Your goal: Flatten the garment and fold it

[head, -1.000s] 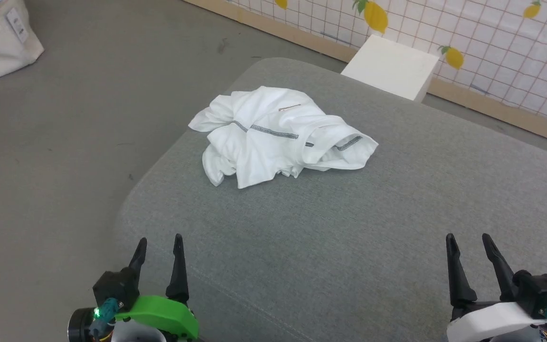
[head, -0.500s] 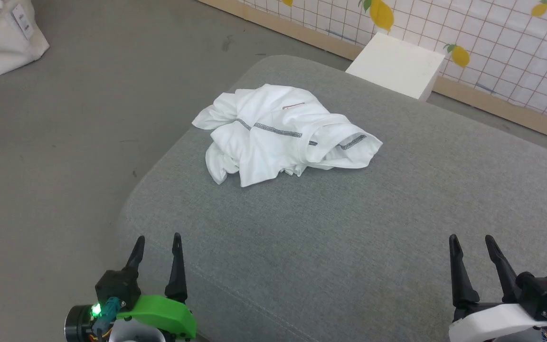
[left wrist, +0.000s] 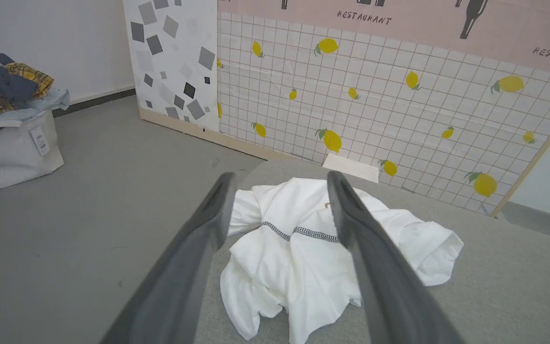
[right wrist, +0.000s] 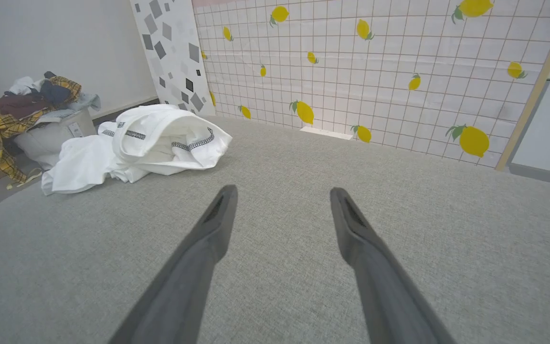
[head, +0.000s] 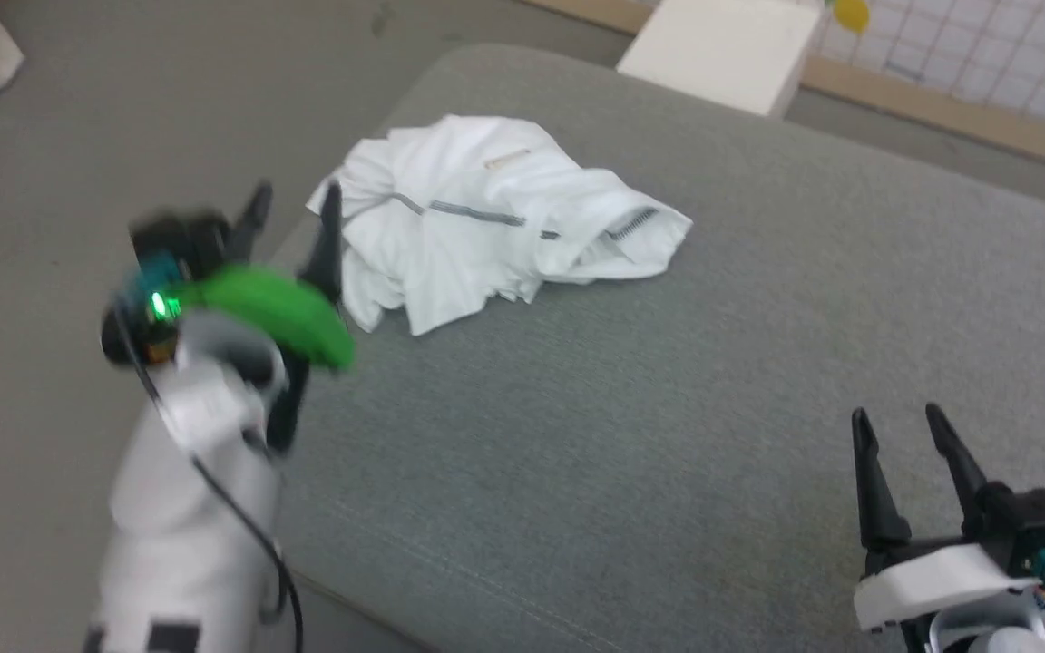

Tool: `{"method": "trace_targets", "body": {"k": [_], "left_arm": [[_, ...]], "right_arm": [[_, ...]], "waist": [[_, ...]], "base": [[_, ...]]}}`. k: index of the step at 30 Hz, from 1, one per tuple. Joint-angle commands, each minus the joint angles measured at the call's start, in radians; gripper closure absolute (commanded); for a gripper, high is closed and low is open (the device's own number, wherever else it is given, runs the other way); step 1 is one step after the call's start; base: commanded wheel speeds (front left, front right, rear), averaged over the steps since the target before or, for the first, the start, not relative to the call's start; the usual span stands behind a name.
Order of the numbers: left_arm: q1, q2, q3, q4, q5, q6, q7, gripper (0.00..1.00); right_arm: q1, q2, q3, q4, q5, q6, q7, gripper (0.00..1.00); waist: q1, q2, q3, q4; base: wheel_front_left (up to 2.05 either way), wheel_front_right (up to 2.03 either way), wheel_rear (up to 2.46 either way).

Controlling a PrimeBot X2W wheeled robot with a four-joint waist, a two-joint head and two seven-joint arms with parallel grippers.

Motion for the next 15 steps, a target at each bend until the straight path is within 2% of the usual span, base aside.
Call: {"method": "trace_targets", "body": {"k": [1,9,15], "left_arm": [[-0.069,0.007,0.011,0.033,-0.043,-0.005,0.049,0.00],[-0.372,0.084,0.021,0.200,-0.217,-0.011,0.414,0.00],[-0.478,0.127,0.015,0.276,-0.284,-0.006,0.648,0.00]], "right_arm": [[-0.021,0.000,-0.001,-0.018,-0.017,-0.001,0.008,0.00],[-0.064,0.000,-0.023,-0.137,-0.074,-0.001,0.058,0.00],[-0.064,0.000,-0.064,-0.207,-0.084,-0.001,0.074,0.00]], "waist": [[0.0000,0.0000,0.088,-0.069],[0.0000,0.0000,0.268,-0.175],[0.0000,0.0000,0.371,-0.222]], "base": [[0.00,0.00,0.00],[0.00,0.00,0.00],[0.00,0.00,0.00]]}}
